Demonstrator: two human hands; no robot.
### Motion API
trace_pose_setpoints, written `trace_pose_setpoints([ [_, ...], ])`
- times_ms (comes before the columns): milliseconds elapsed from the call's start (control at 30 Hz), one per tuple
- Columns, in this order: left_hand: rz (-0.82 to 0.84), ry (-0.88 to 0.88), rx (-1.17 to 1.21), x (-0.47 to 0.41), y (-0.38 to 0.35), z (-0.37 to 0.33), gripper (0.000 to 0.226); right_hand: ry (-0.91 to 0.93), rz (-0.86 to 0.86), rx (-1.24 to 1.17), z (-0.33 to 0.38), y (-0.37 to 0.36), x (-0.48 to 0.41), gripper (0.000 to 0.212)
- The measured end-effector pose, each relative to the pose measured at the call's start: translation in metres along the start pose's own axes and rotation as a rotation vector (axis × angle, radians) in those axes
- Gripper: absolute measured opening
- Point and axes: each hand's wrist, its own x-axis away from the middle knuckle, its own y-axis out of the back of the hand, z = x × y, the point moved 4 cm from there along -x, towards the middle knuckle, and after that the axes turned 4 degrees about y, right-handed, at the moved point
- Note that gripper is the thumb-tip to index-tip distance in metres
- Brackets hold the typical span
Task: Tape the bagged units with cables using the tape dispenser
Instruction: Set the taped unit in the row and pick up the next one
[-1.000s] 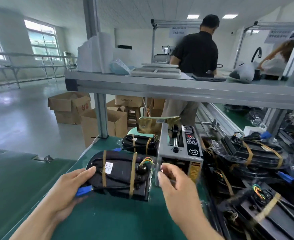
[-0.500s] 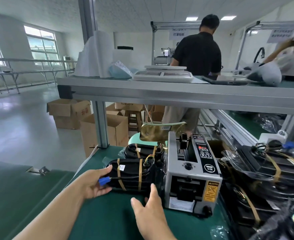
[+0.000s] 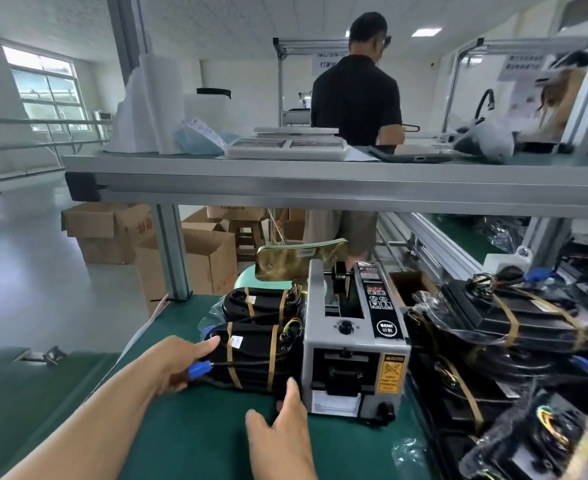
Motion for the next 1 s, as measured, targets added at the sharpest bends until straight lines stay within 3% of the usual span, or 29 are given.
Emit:
trace_pose_setpoints([
  [133, -0.356, -0.145, -0.256, 0.025, -0.002, -0.005, 0.032, -0.009, 0.037, -0.039, -0.002, 0.013, 0.008, 0.075],
  [300, -0.530, -0.377, 0.053, 0.083, -0.020, -0.002, 0.040, 0.016, 0.073, -0.128, 0.003, 0.048, 0.038, 0.045],
  [433, -0.617, -0.677, 0.184, 0.164, -0.050, -0.020, 0.006, 0.078, -0.001, -0.260, 0.013, 0.099, 0.062, 0.025],
  [567, -0.566, -0.648, 0.004, 0.198, -0.065, -0.044, 0.017, 0.175, -0.120, -0.367, 0.027, 0.169, 0.088, 0.024],
  [700, -0.495, -0.913, 0.119, 0.251, -0.096, -0.087, 0.016, 0.271, -0.344, -0.453, 0.038, 0.251, 0.097, 0.027],
  [767, -0.390, -1.022, 0.112, 0.271, -0.135, -0.114, 0.016, 0.310, -0.495, -0.469, 0.040, 0.290, 0.088, 0.025],
  [833, -0.216, -1.049, 0.121, 0.279, -0.181, -0.144, 0.025, 0.328, -0.603, -0.366, 0.040, 0.321, 0.072, 0.038],
  [900, 0.005, -0.910, 0.151, 0.273, -0.225, -0.170, 0.045, 0.314, -0.671, -0.130, 0.038, 0.339, 0.050, 0.047],
  [1000, 0.251, -0.551, 0.226, 0.251, -0.276, -0.190, 0.080, 0.280, -0.723, 0.299, 0.031, 0.347, 0.017, 0.051],
])
